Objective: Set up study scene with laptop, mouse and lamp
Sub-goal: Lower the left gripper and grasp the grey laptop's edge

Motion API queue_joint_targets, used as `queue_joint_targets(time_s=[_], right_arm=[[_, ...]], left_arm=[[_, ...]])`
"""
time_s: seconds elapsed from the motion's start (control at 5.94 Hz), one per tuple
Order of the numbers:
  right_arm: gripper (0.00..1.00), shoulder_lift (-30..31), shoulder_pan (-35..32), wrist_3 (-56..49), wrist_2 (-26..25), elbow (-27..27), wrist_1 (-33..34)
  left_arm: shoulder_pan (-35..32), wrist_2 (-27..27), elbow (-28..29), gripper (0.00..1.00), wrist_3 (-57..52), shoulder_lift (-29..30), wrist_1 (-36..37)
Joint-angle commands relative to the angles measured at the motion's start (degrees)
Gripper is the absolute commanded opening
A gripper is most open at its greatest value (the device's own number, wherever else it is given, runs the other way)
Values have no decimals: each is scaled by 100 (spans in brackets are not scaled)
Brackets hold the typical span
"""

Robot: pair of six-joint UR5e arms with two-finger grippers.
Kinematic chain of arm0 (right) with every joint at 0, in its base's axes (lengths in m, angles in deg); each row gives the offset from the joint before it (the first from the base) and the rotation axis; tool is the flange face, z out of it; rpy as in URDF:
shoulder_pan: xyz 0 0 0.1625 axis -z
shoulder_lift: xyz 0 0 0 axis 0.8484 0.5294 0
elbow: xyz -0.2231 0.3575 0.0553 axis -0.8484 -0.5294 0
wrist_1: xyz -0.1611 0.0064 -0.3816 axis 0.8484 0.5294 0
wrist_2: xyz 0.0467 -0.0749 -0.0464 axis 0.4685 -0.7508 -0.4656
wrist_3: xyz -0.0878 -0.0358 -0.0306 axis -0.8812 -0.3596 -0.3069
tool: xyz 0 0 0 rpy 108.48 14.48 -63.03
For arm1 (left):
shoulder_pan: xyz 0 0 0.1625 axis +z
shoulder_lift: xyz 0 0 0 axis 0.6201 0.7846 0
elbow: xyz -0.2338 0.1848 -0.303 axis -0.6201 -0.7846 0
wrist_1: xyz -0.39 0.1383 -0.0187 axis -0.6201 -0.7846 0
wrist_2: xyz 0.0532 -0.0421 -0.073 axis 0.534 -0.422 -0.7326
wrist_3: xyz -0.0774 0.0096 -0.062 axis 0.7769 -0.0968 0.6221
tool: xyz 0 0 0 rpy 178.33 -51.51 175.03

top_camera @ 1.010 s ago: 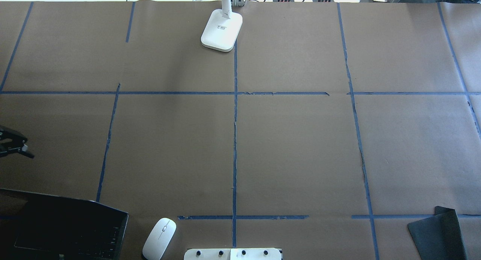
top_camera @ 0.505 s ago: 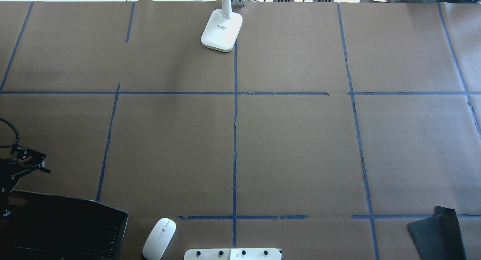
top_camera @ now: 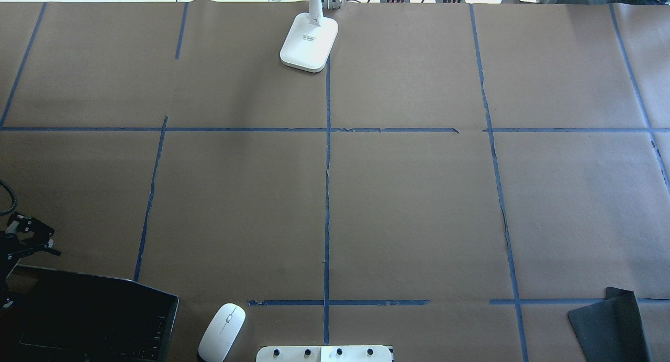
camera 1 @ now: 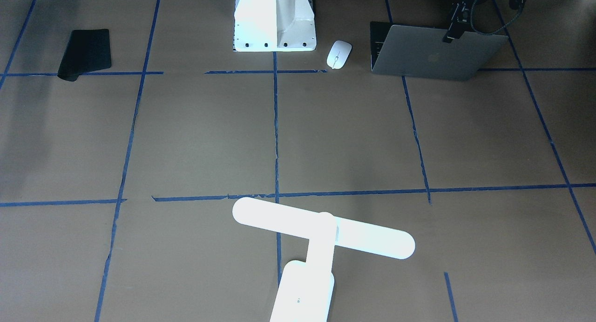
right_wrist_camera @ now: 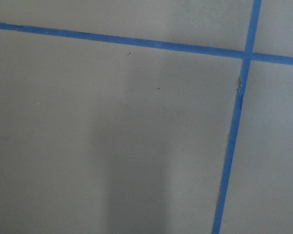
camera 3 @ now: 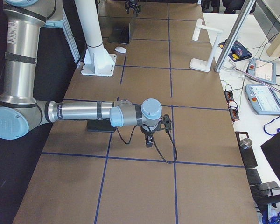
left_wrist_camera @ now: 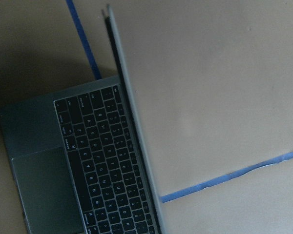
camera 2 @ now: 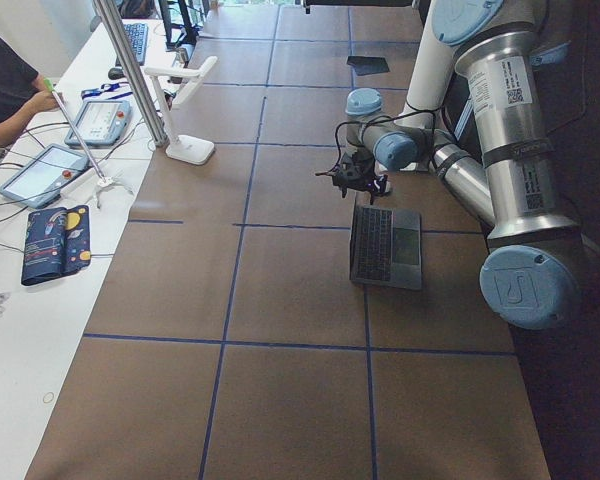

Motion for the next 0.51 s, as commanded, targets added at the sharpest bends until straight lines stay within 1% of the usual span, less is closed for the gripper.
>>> queue_joint_targets(time_s=[0.0,0.17,0.34], right_arm=[[100,7,0,-2,12,27,-6],[100,16,0,-2,12,27,-6],[100,16,0,-2,12,53,-15]], left_arm=[[22,-4,28,68,62,4,11],[65,-4,98,67,54,13,11],[118,-4,125,64,54,56,3]])
